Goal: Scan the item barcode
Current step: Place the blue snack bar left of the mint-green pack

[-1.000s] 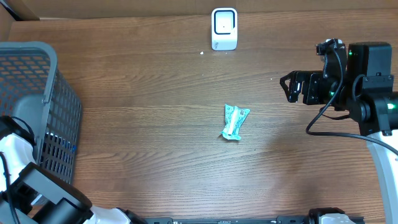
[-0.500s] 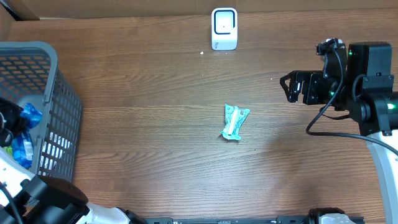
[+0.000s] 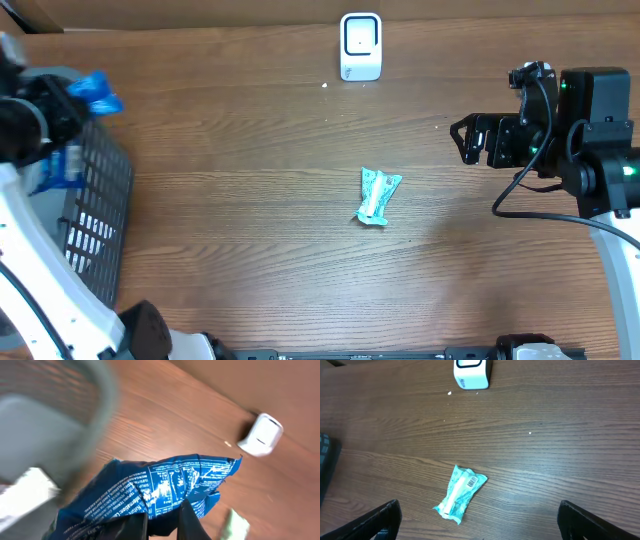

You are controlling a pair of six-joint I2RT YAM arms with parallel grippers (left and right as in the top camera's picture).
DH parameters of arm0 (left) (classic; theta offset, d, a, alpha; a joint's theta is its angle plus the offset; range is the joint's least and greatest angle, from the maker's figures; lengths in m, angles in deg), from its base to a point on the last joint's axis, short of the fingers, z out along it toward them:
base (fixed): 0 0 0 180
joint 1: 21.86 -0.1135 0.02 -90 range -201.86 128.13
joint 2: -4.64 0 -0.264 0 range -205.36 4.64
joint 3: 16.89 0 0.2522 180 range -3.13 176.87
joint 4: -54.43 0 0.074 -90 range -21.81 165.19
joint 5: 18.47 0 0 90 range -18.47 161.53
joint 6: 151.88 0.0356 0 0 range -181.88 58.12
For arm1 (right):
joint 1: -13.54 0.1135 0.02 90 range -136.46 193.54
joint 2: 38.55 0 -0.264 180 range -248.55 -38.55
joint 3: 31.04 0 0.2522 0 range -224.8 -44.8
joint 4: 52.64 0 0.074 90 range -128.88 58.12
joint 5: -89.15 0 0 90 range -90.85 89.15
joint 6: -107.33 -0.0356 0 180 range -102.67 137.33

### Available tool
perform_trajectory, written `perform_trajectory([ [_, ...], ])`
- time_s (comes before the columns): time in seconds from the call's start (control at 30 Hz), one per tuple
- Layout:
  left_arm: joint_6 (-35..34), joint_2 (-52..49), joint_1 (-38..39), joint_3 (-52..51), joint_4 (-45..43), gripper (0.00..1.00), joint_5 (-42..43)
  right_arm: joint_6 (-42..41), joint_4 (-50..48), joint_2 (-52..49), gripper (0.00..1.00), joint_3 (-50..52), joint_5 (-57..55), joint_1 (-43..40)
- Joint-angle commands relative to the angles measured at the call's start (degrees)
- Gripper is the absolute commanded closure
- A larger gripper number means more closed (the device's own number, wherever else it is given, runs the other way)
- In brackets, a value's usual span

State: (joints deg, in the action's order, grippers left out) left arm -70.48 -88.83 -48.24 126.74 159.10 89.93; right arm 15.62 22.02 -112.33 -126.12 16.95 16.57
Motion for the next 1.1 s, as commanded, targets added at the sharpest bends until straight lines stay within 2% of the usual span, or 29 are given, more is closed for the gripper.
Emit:
perform_trajectory([
  [0.0, -6.64, 0.85, 12.02, -0.59, 1.64, 0.96, -2.71, 0.02, -0.35, 0.24, 0.0, -1.25, 0.35, -0.15],
  [0.13, -16.48, 0.15, 26.88, -11.28, -1.25, 0.96, -11.04, 0.02, -0.35, 0.24, 0.0, -1.25, 0.33, -0.15],
  [0.27, -22.08, -0.17, 34.97, -24.22, -10.16, 0.95, -11.37, 0.02, -0.37, 0.24, 0.0, -1.25, 0.33, -0.15],
  [0.3, -25.59, -0.5, 37.46, -29.62, -14.78, 0.96, -11.34, 0.02, -0.33, 0.24, 0.0, -1.25, 0.33, -0.15],
  [0.33, -27.28, -0.66, 38.29, -31.61, -16.57, 0.96, -11.3, 0.02, -0.33, 0.24, 0.0, -1.25, 0.33, -0.15],
  [0.43, -38.01, -1.73, 42.27, -41.92, -27.12, 0.96, -11.28, 0.04, -0.35, 0.24, 0.0, -1.25, 0.33, -0.15],
  [0.53, -50.69, -2.89, 46.03, -52.06, -39.36, 0.96, -11.26, 0.04, -0.33, 0.17, 0.0, -1.25, 0.33, -0.15],
  [0.67, -62.55, -4.87, 49.2, -60.72, -51.71, 0.96, -11.37, 0.04, 0.59, 0.07, 0.0, -1.22, 0.31, -0.15],
  [0.7, -63.56, -5.49, 49.46, -61.88, -53.83, 0.92, -11.32, 0.04, 0.85, 0.07, 0.0, -1.22, 0.31, -0.15],
  [0.73, -63.6, -6.27, 49.57, -62.29, -55.74, 0.47, -11.34, 0.04, 1.01, 0.07, 0.0, -1.18, 0.31, -0.15],
  [0.8, -61.05, -6.54, 49.48, -62.27, -58.47, 0.15, -11.34, 0.04, 0.96, 0.07, 0.0, -1.18, 0.31, -0.15],
  [0.87, -55.45, -6.4, 49.35, -62.14, -61.9, 0.09, -10.38, 0.04, 0.96, 0.07, 0.0, -1.18, 0.31, -0.15],
  [0.93, -44.59, -5.77, 48.37, -60.89, -65.7, 0.0, -4.09, 0.04, 1.09, 0.07, 0.0, -1.18, 0.31, -0.15],
  [1.07, -32.41, -3.74, 45.13, -54.69, -63.54, 0.0, 3.41, 0.04, 0.81, 0.07, 0.0, -1.18, 0.31, -0.15],
])
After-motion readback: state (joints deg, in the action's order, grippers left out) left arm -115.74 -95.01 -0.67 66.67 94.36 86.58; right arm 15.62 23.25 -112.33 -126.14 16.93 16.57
